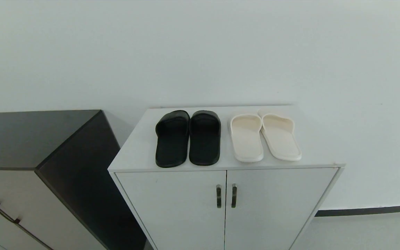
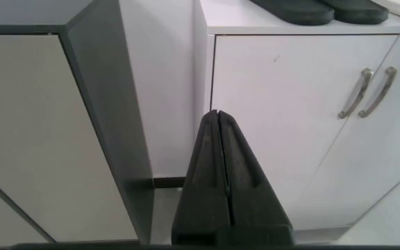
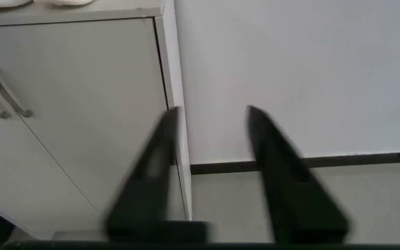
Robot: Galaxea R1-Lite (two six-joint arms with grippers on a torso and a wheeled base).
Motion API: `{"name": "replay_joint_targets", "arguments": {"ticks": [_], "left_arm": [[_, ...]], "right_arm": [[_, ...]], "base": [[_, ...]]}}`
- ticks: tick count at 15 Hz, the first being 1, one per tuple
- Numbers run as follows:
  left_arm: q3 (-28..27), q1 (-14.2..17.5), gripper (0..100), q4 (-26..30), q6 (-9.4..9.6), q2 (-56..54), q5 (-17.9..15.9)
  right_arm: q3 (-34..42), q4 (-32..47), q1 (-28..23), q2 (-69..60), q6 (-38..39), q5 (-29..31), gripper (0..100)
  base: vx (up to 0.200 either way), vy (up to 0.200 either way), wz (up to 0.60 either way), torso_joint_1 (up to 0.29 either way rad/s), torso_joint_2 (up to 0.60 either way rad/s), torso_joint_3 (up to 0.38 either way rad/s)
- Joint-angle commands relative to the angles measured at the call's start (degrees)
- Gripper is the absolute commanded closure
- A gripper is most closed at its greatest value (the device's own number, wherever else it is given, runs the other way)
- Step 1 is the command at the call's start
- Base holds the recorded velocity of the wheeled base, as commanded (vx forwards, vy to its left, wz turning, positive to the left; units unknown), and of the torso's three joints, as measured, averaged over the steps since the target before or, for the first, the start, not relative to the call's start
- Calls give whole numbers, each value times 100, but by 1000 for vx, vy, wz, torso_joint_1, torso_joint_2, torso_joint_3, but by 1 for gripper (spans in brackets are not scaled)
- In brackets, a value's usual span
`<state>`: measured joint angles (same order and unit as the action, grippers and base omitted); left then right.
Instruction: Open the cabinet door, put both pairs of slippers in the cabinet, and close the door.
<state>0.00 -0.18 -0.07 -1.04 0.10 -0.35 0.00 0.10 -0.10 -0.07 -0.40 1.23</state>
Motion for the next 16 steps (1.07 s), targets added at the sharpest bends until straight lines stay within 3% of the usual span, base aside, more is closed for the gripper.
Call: {"name": "replay_joint_targets", "arguments": {"ticks": [1, 2, 3, 4, 5, 7, 9, 11, 13, 15, 16], "left_arm": [[0, 1, 100, -1, -2, -1, 44], [0, 1, 100, -1, 7, -1, 97], [0, 1, 100, -1, 25, -1, 88], [0, 1, 100, -1, 25, -1, 88], [0, 1, 100, -1, 25, -1, 71], [0, 1, 100, -1, 51, -1, 27], [0, 1, 100, -1, 235, -1, -44], [0, 1, 100, 7, 288, -1, -70], [0, 1, 100, 7, 279, -1, -70], [0, 1, 100, 7, 279, -1, -70], [0, 1, 100, 7, 279, -1, -70]], "right_arm": [[0, -1, 1, 7, -4, 0, 0], [-26, -10, 19, 95, -294, -97, 0], [-773, -106, 45, 746, -426, -290, 0], [-2101, -124, 62, 1519, 445, -378, 0], [-2962, -10, 168, 2196, 840, -932, 0], [-3401, 597, 238, 3250, 445, -2531, 0], [-3437, 825, 528, 4419, -136, -2830, 0], [-3551, 553, 1434, 5439, -74, -2206, 0], [-3489, -739, 3042, 6485, 779, -607, 0], [-3744, -1882, 4018, 7548, 1192, 800, 0], [-4157, -2225, 4211, 8269, 1200, 1415, 0]], "base": [[0, 0, 0, 0, 0, 0], [0, 0, 0, 0, 0, 0], [0, 0, 0, 0, 0, 0], [0, 0, 0, 0, 0, 0], [0, 0, 0, 0, 0, 0], [0, 0, 0, 0, 0, 0], [0, 0, 0, 0, 0, 0], [0, 0, 0, 0, 0, 0], [0, 0, 0, 0, 0, 0], [0, 0, 0, 0, 0, 0], [0, 0, 0, 0, 0, 0]]}}
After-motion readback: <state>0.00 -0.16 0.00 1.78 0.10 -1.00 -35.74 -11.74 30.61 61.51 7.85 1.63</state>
